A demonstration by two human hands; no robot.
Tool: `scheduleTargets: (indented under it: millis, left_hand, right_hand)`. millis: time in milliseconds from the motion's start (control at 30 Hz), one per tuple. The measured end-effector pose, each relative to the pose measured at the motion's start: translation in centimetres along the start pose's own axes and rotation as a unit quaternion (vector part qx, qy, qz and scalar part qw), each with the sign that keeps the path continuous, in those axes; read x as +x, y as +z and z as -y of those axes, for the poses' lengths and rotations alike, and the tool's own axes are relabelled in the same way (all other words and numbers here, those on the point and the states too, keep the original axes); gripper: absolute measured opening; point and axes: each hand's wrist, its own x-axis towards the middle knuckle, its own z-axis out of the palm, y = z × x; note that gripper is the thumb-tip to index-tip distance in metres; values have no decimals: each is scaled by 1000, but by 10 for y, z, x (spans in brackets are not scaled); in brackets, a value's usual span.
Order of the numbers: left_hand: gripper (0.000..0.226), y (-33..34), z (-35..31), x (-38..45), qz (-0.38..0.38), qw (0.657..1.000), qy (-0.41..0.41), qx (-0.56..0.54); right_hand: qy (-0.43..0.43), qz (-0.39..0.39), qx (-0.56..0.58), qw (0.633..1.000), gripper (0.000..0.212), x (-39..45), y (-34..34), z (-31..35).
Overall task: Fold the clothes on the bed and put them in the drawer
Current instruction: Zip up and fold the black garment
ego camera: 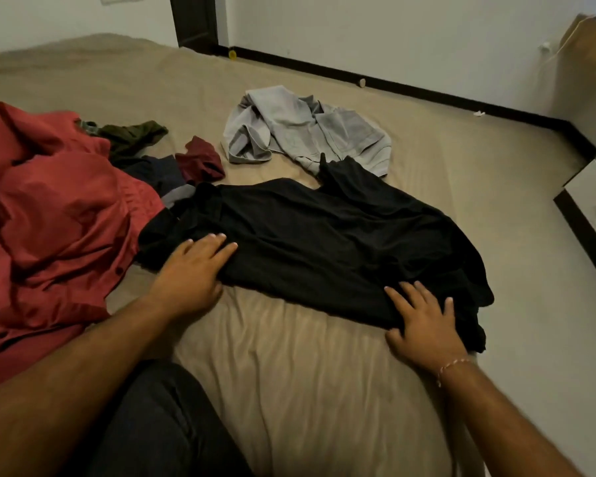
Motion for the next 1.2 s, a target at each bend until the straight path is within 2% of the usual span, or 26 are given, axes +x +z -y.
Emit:
scheduleTargets:
  millis: [100,200,367,533,600,667,800,900,933,967,1033,1067,1100,1200]
  left_hand:
    - [77,-9,27,9,23,993,-106,39]
    - [70,-18,34,9,77,988,-117,62]
    - [63,-36,35,7,72,993,-77,59]
    - [65,-49,38,-43,125,989,60,55]
    - [62,-50,37,-65,156,983,94,38]
    - [63,-52,36,-91,177,980,89,21]
    - [65,-58,35,-115,239,968,44,-61]
    - [71,-89,34,-105,313,931,-31,-186]
    - [70,-99,31,-94,286,929,-59,-226]
    - [63,-105,29,-80,224,936,-90,-254]
    - [45,-105,19,-50,65,952,-168,-249]
    - [44,-101,11,-37,15,950,-209,-232]
    - [51,-96,0,-28,0,943,-247,-223]
    - [73,-77,-20,-14,39,928,-316,-193]
  right_hand:
    - [-6,59,-30,998,85,15,-15,-13]
    - [-24,115,0,993,86,24,-26,-26]
    - [-12,153,-9,988,86,16,-34,-45]
    - [-18,184,-36,982,83,-38,-43,-49]
    - [-20,196,-40,980,83,-63,-43,-54]
    - [-38,212,-48,975,84,-92,-42,-51]
    - [-49,248,-73,965,81,-132,-36,-39]
    - [-35,250,-97,963,82,-143,-46,-20]
    - [-38,237,-96,966,79,-142,-53,-12]
    - [-47,212,-90,972,74,-140,-61,-2]
    - [-72,131,-75,986,63,-131,-70,21]
    - [-83,87,-54,991,59,-124,-71,34]
    - [-94,54,-24,994,59,-118,-71,47]
    - [-138,9,71,988,63,-94,-63,91]
